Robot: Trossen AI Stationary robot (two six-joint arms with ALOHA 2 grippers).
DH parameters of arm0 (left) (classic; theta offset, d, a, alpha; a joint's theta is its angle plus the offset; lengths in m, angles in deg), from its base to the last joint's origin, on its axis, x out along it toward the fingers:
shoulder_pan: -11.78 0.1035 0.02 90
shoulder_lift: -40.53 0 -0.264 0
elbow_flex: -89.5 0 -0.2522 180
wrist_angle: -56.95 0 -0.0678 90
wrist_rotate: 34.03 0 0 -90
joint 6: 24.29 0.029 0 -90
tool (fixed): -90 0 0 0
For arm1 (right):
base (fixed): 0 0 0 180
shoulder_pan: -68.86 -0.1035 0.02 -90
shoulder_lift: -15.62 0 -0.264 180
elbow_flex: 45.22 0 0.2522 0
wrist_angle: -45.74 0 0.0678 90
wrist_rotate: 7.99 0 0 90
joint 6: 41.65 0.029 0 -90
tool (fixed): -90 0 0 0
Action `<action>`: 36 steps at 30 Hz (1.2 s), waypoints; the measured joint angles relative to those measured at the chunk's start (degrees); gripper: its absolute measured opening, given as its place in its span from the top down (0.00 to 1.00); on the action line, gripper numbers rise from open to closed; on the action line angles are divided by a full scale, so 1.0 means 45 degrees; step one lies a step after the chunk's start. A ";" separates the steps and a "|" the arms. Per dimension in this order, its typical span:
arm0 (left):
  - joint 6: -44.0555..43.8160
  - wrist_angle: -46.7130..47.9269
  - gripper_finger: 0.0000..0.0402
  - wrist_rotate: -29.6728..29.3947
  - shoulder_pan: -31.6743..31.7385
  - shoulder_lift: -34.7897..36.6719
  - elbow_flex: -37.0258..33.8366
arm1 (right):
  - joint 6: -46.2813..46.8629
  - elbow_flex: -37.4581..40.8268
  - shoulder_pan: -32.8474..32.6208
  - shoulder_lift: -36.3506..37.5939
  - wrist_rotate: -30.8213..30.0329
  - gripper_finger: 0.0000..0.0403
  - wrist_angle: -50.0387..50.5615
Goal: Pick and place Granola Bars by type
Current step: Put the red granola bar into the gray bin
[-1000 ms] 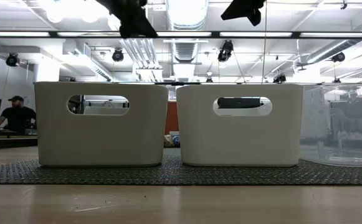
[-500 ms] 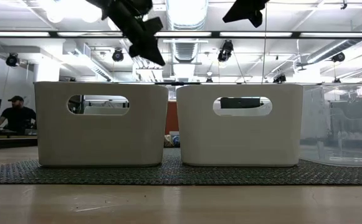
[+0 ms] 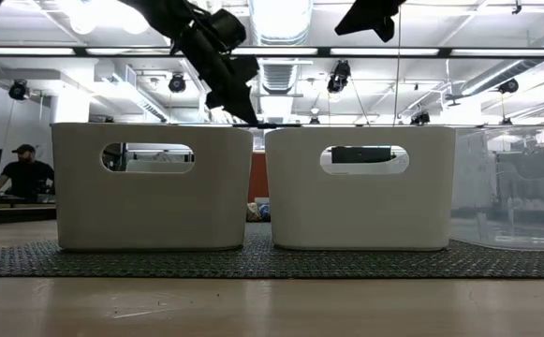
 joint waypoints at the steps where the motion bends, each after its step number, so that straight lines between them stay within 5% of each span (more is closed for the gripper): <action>1: -0.0022 0.0066 1.00 0.0026 0.0080 -0.0051 0.0058 | 0.0000 0.0004 0.0000 0.0000 0.0000 0.98 0.0000; 22: 0.1191 0.2465 1.00 0.0466 0.1413 -0.2431 0.4227 | 0.0000 0.0041 0.0000 0.0005 0.0002 0.98 0.0009; 30: 0.1580 0.2773 1.00 0.0838 0.1570 -0.3219 0.4311 | 0.0055 0.0063 0.0000 0.0005 0.0005 0.98 0.0126; 36: 0.4118 0.2814 1.00 0.1555 0.1565 -0.3941 0.4291 | 0.0081 0.0063 0.0000 0.0005 0.0009 0.98 0.0131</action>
